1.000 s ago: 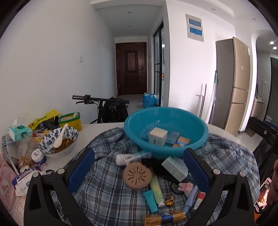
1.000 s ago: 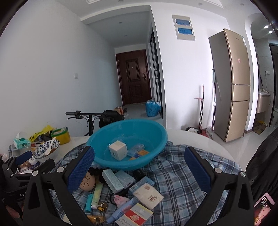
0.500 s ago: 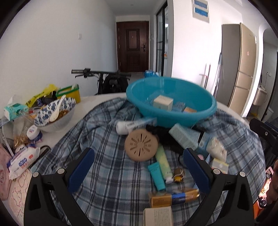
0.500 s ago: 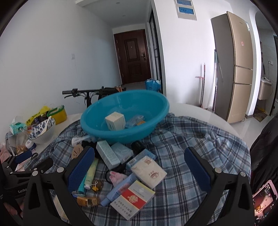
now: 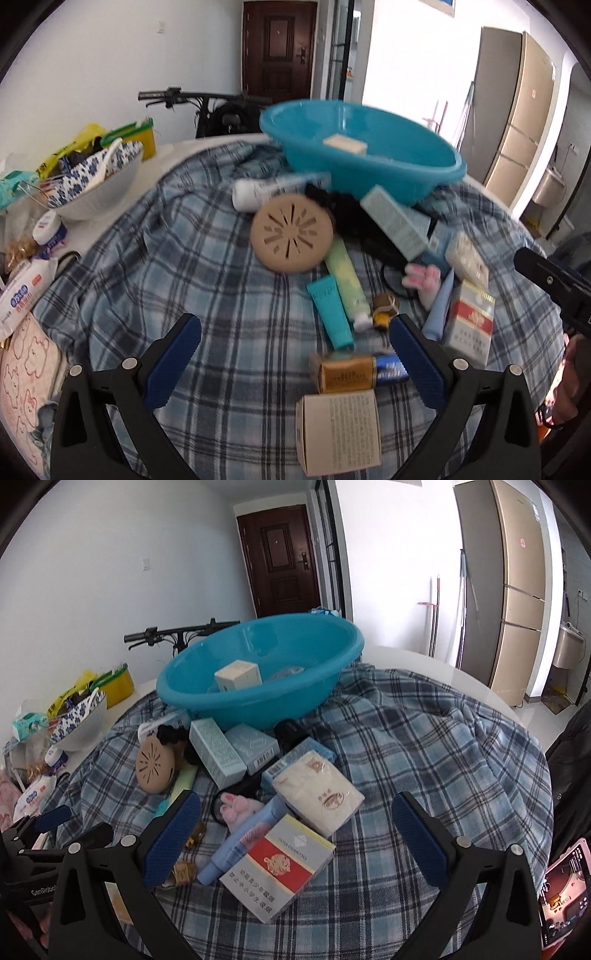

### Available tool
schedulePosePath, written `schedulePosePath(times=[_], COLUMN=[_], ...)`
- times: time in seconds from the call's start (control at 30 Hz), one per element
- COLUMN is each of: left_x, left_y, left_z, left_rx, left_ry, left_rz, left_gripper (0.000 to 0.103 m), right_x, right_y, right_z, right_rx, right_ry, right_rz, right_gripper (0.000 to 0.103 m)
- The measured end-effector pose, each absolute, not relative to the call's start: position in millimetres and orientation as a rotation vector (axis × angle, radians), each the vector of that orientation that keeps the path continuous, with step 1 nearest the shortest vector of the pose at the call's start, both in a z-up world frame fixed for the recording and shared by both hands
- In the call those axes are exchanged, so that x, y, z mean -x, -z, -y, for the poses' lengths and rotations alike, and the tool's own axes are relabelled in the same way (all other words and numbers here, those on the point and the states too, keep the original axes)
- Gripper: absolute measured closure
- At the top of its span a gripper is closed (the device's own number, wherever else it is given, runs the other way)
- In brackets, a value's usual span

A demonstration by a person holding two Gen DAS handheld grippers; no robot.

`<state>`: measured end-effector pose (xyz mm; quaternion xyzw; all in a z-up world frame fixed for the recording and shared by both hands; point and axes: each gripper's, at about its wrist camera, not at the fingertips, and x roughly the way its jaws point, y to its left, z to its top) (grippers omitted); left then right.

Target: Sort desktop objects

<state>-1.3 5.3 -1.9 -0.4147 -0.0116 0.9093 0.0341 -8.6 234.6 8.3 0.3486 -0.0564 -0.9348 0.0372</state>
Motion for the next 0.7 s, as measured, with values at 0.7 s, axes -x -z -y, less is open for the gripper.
schedulePosePath(times=[0.7], left_x=[-11], left_y=[10], left_z=[-11], left_rx=[1.322], left_ry=[-2.694], left_rz=[0.085], left_gripper=[0.0], right_x=[13], right_y=[12], right_z=[-229], right_rx=[-1.142], right_ry=[2.826], right_rz=[0.184], right_gripper=[0.0])
